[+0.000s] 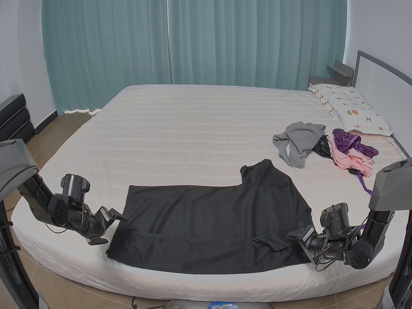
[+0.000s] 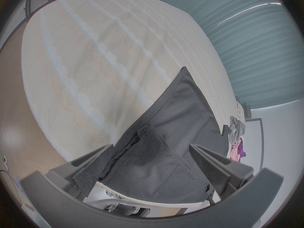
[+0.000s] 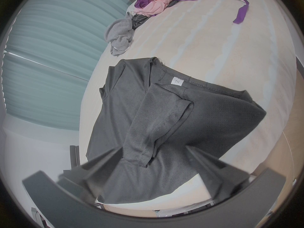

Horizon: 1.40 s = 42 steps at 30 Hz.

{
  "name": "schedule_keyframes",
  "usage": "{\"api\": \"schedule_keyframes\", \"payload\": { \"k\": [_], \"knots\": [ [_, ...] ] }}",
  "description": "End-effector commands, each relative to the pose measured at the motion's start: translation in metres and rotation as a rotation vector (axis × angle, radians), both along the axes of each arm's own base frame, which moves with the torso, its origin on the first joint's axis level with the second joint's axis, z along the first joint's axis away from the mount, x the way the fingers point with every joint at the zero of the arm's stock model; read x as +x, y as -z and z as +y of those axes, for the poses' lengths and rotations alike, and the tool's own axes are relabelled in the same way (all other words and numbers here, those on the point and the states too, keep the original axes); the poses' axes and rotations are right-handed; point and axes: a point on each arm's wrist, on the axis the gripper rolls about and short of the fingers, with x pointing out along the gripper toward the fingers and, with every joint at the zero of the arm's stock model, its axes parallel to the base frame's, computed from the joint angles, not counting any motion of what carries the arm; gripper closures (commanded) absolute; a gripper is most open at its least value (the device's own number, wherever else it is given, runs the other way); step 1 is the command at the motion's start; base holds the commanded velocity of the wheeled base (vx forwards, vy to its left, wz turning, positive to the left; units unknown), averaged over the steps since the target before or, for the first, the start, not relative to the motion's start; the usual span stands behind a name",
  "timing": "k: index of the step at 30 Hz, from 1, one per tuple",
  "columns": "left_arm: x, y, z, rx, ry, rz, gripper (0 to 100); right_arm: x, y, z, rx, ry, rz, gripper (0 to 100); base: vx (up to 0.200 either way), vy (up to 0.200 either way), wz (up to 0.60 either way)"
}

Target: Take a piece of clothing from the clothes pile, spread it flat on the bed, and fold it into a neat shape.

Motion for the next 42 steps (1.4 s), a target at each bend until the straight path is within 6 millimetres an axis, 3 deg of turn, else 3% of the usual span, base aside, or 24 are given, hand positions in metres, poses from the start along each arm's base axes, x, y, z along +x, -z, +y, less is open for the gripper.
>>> {"api": "schedule_keyframes", "payload": {
  "k": [1, 10, 20, 32, 42],
  "knots": [
    [0.0, 0.0, 0.0, 0.0, 0.0, 0.001, 0, -0.01, -0.019, -0.001, 0.017, -0.012, -0.047, 0, 0.0, 0.0, 0.0],
    [0.0, 0.0, 0.0, 0.0, 0.001, 0.003, 0, 0.003, -0.03, -0.014, 0.009, 0.011, -0.117, 0, 0.0, 0.0, 0.0],
    [0.0, 0.001, 0.0, 0.001, 0.001, 0.004, 0, 0.014, -0.036, 0.009, 0.034, -0.054, -0.164, 0, 0.0, 0.0, 0.0],
    [0.0, 0.001, 0.0, 0.001, 0.001, 0.003, 0, 0.018, 0.003, 0.011, -0.015, -0.061, -0.05, 0, 0.0, 0.0, 0.0],
    [0.0, 0.001, 0.0, 0.001, 0.001, 0.004, 0, 0.012, 0.013, 0.009, -0.037, -0.059, -0.006, 0, 0.0, 0.0, 0.0]
  ]
}}
